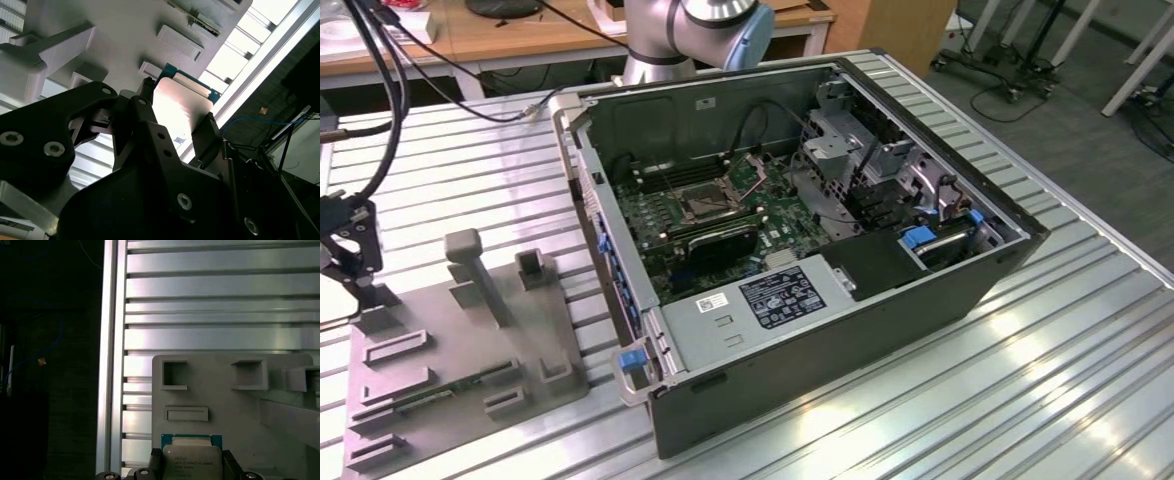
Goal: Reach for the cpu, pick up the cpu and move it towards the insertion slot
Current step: 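Pick up the cpu and move it towards the insertion slot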
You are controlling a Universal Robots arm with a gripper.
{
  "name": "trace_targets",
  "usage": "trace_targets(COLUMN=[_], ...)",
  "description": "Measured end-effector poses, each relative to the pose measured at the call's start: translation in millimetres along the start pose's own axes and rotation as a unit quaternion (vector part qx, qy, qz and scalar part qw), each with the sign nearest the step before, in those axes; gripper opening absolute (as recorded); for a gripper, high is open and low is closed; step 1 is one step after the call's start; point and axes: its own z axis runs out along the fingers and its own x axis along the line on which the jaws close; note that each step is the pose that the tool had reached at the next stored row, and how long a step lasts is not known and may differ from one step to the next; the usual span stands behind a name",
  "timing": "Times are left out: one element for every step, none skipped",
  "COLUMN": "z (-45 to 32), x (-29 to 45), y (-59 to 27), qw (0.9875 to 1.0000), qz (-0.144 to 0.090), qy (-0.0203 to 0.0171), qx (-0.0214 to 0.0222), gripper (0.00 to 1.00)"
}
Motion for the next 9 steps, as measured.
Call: trace_targets(z=[-0.7, -1.4, -1.8, -1.9, -1.9, -2.0, -2.3, -2.5, -2.6], x=[0.0, 0.0, 0.0, 0.0, 0.0, 0.0, 0.0, 0.0, 0.0], y=[0.0, 0.1, 0.1, 0.1, 0.1, 0.1, 0.1, 0.1, 0.1], qw=[1.0000, 1.0000, 1.0000, 1.0000, 1.0000, 1.0000, 1.0000, 1.0000, 1.0000], qz=[0.000, 0.000, 0.000, 0.000, 0.000, 0.000, 0.000, 0.000, 0.000], qy=[0.0000, 0.0000, -0.0001, -0.0001, -0.0001, -0.0001, 0.0000, 0.0000, 0.0000], qx=[0.0000, 0.0000, -0.0001, -0.0001, -0.0001, -0.0001, 0.0000, 0.0000, 0.0000], gripper=[0.54, 0.54, 0.54, 0.54, 0.54, 0.54, 0.54, 0.54, 0.54])
